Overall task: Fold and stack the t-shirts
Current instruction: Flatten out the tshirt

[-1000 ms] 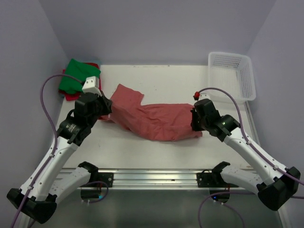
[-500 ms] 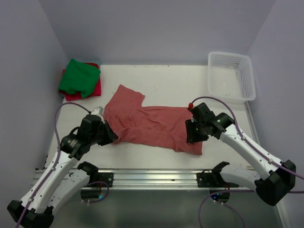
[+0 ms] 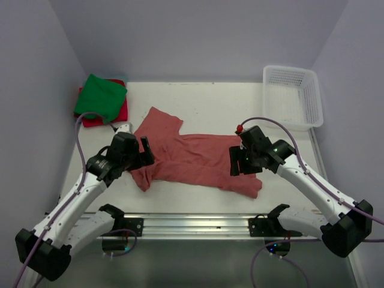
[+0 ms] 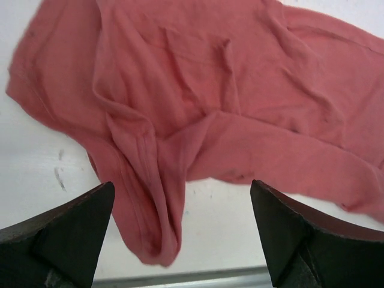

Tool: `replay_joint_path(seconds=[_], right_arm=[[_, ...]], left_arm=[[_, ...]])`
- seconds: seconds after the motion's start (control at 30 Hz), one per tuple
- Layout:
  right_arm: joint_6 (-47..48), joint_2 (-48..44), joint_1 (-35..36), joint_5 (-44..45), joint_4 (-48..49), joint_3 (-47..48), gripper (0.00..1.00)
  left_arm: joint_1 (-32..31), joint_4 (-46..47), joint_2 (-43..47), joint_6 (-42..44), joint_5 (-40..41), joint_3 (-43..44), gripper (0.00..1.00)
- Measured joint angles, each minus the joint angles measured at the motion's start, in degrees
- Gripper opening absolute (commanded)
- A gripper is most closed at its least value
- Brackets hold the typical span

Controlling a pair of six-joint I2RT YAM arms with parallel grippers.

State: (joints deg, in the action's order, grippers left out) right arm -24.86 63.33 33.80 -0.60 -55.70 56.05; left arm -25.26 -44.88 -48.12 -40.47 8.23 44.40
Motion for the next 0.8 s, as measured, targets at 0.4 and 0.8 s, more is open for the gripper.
replay_joint_path(seconds=[0.4, 0.8], right_arm=[[-0.17, 0.11, 0.0, 0.04, 7.17, 0.46, 0.58], [0.07, -1.6, 0.0, -0.09, 9.16, 0.44, 0.55]], left_arm=[[4.44, 18.08, -25.11, 7.23, 12.09, 6.86, 0.71], [12.76, 22.6, -39.43, 8.9, 7.06, 8.74, 0.56]])
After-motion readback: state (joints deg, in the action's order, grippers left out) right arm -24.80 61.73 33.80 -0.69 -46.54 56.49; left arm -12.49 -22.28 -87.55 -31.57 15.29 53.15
